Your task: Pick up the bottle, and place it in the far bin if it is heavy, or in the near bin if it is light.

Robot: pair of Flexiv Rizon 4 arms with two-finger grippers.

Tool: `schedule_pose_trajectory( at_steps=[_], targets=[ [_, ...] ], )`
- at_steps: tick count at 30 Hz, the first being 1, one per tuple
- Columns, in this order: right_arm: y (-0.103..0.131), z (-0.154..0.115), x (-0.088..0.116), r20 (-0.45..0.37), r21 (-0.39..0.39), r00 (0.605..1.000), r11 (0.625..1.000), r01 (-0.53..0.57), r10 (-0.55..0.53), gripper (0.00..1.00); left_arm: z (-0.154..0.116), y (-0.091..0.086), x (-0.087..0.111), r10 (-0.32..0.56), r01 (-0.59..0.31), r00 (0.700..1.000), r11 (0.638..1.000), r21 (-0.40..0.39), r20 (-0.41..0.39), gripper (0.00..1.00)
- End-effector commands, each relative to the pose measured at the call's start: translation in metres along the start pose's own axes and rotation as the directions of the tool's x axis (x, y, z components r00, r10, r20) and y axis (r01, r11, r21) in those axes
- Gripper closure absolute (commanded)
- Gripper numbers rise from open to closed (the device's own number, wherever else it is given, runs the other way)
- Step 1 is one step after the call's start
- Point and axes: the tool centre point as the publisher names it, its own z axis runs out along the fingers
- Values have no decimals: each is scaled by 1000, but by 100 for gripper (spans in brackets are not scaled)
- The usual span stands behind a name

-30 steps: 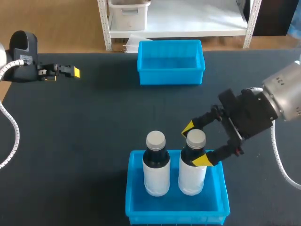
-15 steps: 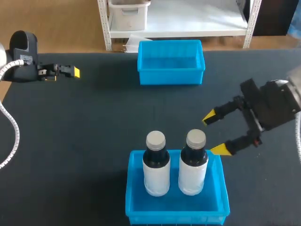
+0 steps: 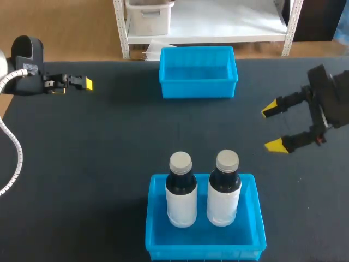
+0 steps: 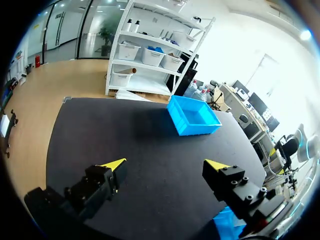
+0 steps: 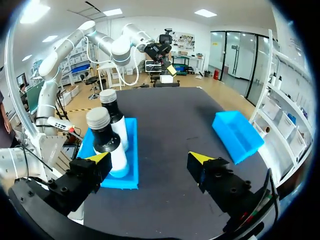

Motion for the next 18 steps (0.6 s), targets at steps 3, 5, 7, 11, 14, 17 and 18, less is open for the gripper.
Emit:
schedule_pose_trajectory(
  at_steps=[3,5,7,11,14,17,18],
  targets=[
    [-42,13,1,-3,-51,1000,999,-15,15,0,0,0,0,0,0,1000,1000,0,0,0],
    [-52,14,3,-9,-66,999,997,-34,34,0,0,0,0,0,0,1000,1000,0,0,0],
    [-60,14,5,-2,-77,999,996,-38,38,0,0,0,0,0,0,1000,1000,0,0,0],
    [-76,14,10,-6,-94,999,995,-45,45,0,0,0,0,0,0,1000,1000,0,0,0],
    [-88,15,12,-12,-103,999,994,-47,46,0,0,0,0,0,0,1000,1000,0,0,0],
    [-97,15,13,-15,-111,999,993,-43,42,0,0,0,0,0,0,1000,1000,0,0,0],
    [-100,15,12,-17,-112,999,993,-42,40,0,0,0,0,0,0,1000,1000,0,0,0]
  ],
)
